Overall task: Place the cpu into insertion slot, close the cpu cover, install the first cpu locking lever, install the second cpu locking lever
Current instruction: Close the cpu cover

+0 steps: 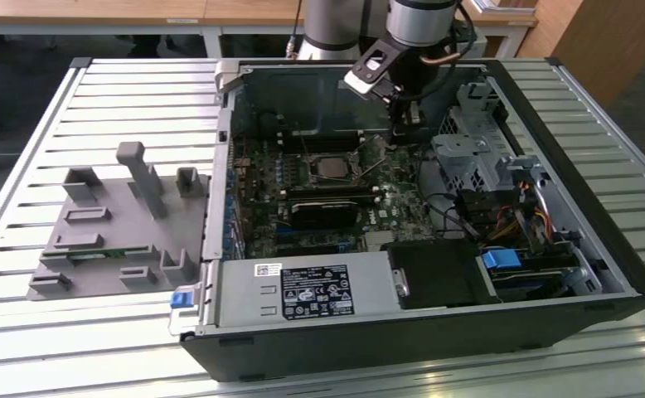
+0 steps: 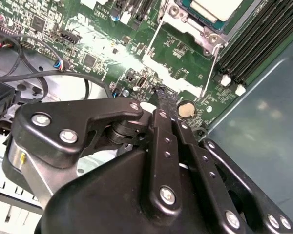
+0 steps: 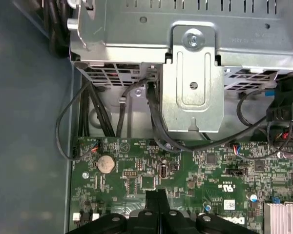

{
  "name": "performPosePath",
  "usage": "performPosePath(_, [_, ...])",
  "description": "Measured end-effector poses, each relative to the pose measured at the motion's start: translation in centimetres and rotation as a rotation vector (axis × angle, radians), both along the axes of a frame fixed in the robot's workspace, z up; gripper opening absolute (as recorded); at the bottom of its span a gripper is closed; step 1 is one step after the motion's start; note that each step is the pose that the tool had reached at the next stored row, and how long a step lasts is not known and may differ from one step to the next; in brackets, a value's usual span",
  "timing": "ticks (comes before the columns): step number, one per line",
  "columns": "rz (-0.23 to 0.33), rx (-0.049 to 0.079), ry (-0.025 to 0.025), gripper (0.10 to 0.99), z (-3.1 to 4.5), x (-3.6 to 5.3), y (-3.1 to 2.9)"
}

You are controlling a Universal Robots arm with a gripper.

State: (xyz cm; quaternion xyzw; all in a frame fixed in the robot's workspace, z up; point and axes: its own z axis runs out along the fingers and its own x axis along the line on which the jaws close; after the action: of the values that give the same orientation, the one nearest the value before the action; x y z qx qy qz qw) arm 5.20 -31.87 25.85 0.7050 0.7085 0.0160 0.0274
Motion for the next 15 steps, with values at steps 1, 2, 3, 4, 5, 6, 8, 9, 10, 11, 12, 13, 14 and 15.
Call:
performPosePath(1, [0.000, 0.000, 0.0000, 0.125, -0.05, 0.06, 0.00])
performPosePath(2, [0.000, 0.000, 0.0001, 0.125, -0.10, 0.12, 0.01])
performPosePath(3, [0.000, 0.000, 0.0001, 0.125, -0.14, 0.18, 0.01])
performPosePath(4, [0.000, 0.000, 0.0002, 0.125, -0.18, 0.24, 0.01])
performPosePath(5, [0.000, 0.000, 0.0002, 0.125, -0.22, 0.28, 0.02])
performPosePath(6, [0.000, -0.001, 0.0002, 0.125, -0.27, 0.32, 0.04])
performPosePath(8, [0.000, -0.001, 0.0004, 0.125, -0.40, 0.38, 0.07])
performPosePath(9, [0.000, -0.001, 0.0007, 0.125, -0.47, 0.42, 0.10])
performPosePath(10, [0.000, -0.001, 0.0009, 0.125, -0.55, 0.46, 0.13])
performPosePath(11, [0.000, -0.001, 0.0010, 0.125, -0.63, 0.48, 0.15])
performPosePath(12, [0.000, -0.002, 0.0012, 0.125, -0.73, 0.50, 0.17])
performPosePath(13, [0.000, -0.002, 0.0014, 0.125, -0.84, 0.52, 0.18])
performPosePath(14, [0.000, -0.002, 0.0017, 0.125, -0.96, 0.54, 0.19])
performPosePath(15, [0.000, -0.002, 0.0019, 0.125, -1.08, 0.56, 0.21])
